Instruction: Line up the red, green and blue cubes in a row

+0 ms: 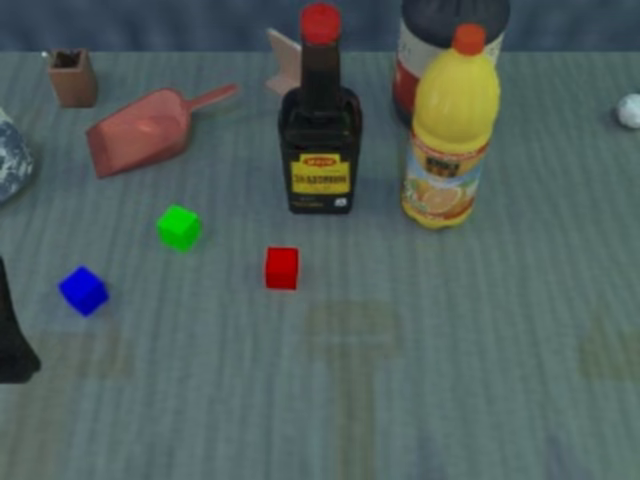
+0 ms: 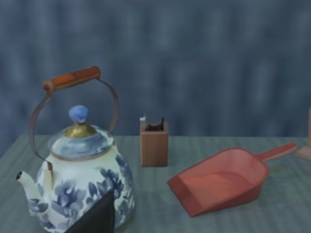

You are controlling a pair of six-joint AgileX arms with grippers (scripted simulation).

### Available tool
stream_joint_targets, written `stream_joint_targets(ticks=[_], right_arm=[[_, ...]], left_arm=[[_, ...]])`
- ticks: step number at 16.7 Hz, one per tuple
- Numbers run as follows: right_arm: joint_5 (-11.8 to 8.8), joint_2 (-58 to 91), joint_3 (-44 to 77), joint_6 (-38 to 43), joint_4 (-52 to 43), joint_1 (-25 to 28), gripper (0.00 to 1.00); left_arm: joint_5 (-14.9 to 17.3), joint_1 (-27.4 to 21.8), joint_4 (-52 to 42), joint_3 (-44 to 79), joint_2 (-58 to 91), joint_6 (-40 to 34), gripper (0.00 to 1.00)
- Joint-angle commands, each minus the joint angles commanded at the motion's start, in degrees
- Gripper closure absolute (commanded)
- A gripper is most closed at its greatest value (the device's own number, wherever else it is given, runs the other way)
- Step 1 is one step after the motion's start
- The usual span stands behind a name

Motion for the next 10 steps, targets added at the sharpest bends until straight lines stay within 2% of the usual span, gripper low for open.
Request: stream_joint_targets(ticks=[5,10], right_arm=[[0.00,0.00,0.00,0.00,0.00,0.00,0.00],[0.00,0.00,0.00,0.00,0.00,0.00,0.00]], left_arm=[[0.10,-1.13,-2.18,3.43,3.48,-0.92,0.00],[0.13,-5.74,-12.19,20.36,21.13,-4.92,0.00]])
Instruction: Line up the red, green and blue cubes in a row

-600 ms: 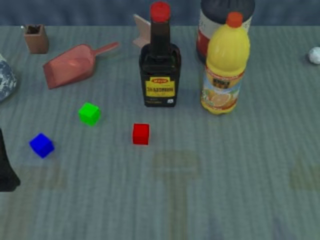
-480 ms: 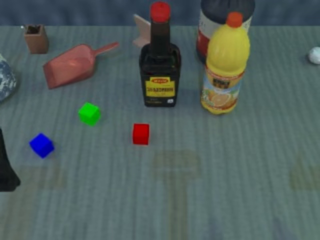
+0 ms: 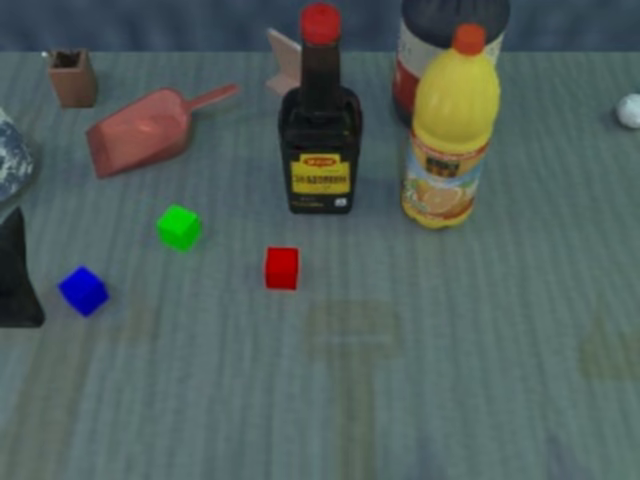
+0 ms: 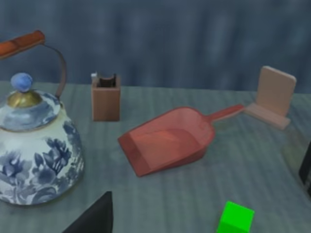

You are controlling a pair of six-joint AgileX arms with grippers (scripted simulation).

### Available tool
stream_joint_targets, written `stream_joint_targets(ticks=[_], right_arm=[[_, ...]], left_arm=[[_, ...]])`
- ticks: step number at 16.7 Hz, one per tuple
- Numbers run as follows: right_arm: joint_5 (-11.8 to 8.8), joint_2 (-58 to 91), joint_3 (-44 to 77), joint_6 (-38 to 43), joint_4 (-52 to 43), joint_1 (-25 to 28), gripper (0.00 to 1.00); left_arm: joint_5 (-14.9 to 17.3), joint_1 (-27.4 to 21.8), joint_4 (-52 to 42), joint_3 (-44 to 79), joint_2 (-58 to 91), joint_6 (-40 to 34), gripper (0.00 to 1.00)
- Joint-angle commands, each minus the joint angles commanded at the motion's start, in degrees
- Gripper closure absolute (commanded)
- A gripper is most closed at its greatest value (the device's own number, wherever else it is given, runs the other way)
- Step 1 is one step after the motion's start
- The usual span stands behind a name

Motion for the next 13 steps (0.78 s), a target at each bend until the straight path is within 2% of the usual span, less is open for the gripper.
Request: stream_joint_targets(ticks=[13], right_arm=[[0.00,0.00,0.00,0.00,0.00,0.00,0.00]], left_arm=[[0.16,-17.34,-40.79,63.35,81.25,-14.90,0.00]])
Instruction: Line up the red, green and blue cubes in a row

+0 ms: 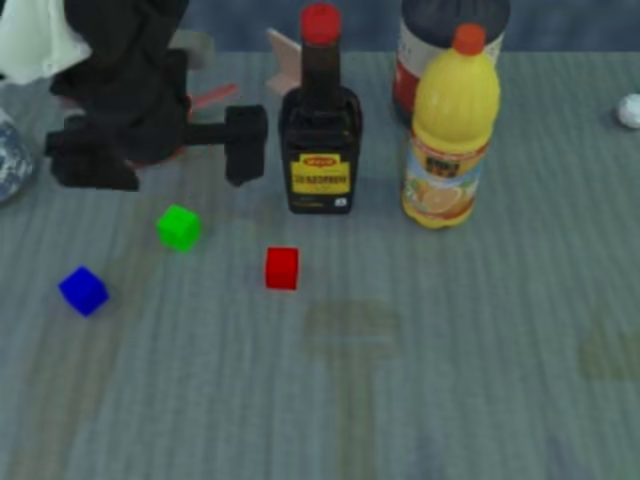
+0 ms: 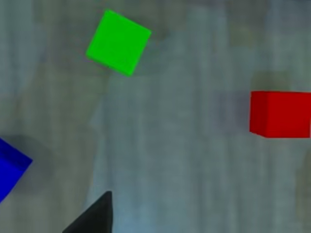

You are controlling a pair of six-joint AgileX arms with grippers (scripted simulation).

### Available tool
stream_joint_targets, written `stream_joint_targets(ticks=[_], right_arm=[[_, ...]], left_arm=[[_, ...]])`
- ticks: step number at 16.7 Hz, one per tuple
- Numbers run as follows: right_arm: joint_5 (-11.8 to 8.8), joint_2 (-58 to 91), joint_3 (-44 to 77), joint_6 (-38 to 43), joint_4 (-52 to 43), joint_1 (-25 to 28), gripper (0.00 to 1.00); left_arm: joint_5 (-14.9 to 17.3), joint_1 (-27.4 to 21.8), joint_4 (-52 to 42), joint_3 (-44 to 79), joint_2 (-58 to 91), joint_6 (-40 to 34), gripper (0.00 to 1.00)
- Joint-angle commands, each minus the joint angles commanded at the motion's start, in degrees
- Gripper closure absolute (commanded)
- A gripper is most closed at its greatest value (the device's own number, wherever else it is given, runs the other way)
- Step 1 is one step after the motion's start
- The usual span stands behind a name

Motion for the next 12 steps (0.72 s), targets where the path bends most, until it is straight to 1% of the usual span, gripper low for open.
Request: stream_joint_targets(ticks=[3,6,9,12], right_arm=[[0.00,0.00,0.00,0.00,0.00,0.00,0.00],[0.00,0.00,0.00,0.00,0.00,0.00,0.00],[0.00,0.00,0.00,0.00,0.00,0.00,0.00],[0.00,0.00,0.00,0.00,0.00,0.00,0.00]], left_arm=[[0.05,-3.19,-7.02,12.02,13.66,-2.75,0.00],[0.02,-5.60,-12.06,21.36,24.18,-4.82,0.00],[-0.03,-6.97,-14.81,26.60,29.69,-5.98,0.00],[-0.05,-7.22,-15.32,27.66,30.68,-6.20,0.00]])
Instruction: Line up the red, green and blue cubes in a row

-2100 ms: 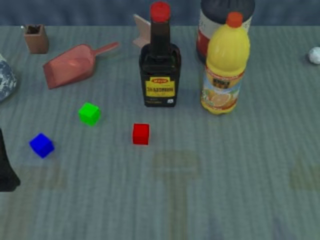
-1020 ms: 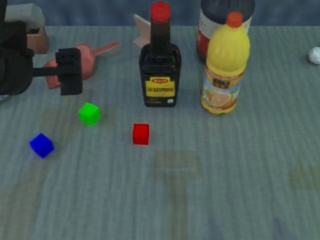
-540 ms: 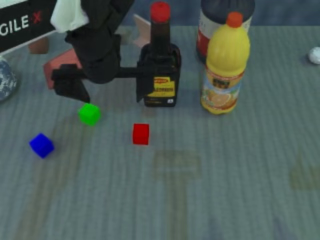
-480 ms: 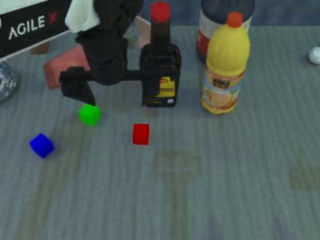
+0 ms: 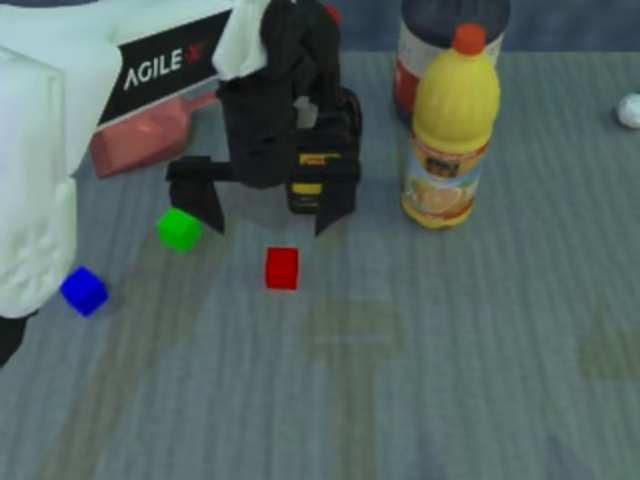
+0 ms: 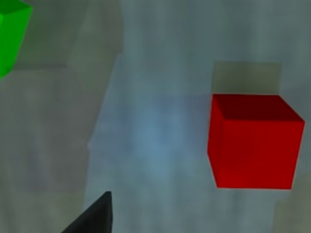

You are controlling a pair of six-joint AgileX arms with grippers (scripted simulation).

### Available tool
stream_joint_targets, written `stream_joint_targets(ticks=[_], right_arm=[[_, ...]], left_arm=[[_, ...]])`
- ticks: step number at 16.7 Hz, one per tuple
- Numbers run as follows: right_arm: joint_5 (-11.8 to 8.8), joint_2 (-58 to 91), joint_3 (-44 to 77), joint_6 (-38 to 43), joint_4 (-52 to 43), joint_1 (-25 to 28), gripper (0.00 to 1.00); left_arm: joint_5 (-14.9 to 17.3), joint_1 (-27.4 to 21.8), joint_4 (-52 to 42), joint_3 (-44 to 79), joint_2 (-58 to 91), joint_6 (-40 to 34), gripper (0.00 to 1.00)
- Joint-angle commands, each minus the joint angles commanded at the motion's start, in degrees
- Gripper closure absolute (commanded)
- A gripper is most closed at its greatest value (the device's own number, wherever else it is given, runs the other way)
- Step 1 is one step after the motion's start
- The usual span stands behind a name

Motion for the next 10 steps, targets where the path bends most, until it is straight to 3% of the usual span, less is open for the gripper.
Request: stream_joint_targets(ticks=[5,10], right_arm=[[0.00,0.00,0.00,0.00,0.00,0.00,0.00],[0.00,0.00,0.00,0.00,0.00,0.00,0.00]], left_arm=[[0.01,0.23,1.08,-0.88,0.29,0.14,0.00],[0.05,0.13,11.58,-6.99,4.16,0.17,0.00]])
